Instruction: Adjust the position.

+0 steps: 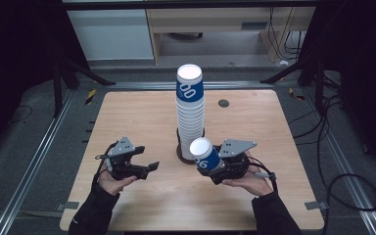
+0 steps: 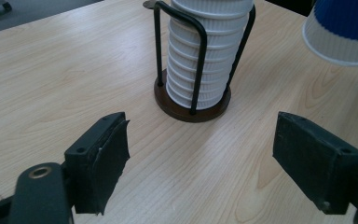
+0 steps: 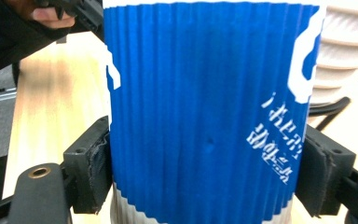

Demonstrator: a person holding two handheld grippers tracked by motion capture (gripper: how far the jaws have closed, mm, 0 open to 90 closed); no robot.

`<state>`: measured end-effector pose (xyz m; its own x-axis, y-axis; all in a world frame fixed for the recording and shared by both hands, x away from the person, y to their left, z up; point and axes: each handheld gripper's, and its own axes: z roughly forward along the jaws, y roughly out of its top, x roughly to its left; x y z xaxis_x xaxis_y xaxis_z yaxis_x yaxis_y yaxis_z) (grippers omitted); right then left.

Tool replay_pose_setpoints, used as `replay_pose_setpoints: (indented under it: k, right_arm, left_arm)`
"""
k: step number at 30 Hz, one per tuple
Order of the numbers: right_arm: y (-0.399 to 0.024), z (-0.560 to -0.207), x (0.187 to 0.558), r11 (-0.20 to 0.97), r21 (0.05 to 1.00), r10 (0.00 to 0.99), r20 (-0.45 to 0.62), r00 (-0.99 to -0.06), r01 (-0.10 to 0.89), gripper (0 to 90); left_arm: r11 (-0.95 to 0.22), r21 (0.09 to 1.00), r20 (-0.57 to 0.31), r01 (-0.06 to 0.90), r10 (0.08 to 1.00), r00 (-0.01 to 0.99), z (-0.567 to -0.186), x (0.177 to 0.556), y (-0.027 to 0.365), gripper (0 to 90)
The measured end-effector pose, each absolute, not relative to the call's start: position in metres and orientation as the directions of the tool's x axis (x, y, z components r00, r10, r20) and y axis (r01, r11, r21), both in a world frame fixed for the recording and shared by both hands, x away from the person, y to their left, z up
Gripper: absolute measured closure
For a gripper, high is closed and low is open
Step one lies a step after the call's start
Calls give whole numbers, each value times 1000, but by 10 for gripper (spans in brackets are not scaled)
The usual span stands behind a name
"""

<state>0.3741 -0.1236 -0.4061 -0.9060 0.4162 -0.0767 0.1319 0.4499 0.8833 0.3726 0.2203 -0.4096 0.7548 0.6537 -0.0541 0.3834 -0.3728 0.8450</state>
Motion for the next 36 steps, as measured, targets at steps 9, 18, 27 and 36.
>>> replay_pose_setpoints:
  k: [9,18,27,36]
  right_arm:
    - [-112,-418,376,479,868,388,-73,-919,133,199]
    - [-99,-425,380,516,849,358,-91,-929,115,199]
    - [-88,-432,383,542,834,332,-99,-938,104,199]
    - [-81,-437,384,554,827,314,-100,-944,97,200]
  left_arm:
    - [-412,838,-34,359,616,787,-407,368,211,171]
    - [-434,835,-35,339,572,820,-405,362,201,163]
    - [-451,829,-48,330,531,846,-403,357,191,157]
    - [-452,826,-80,337,497,864,-404,357,182,148]
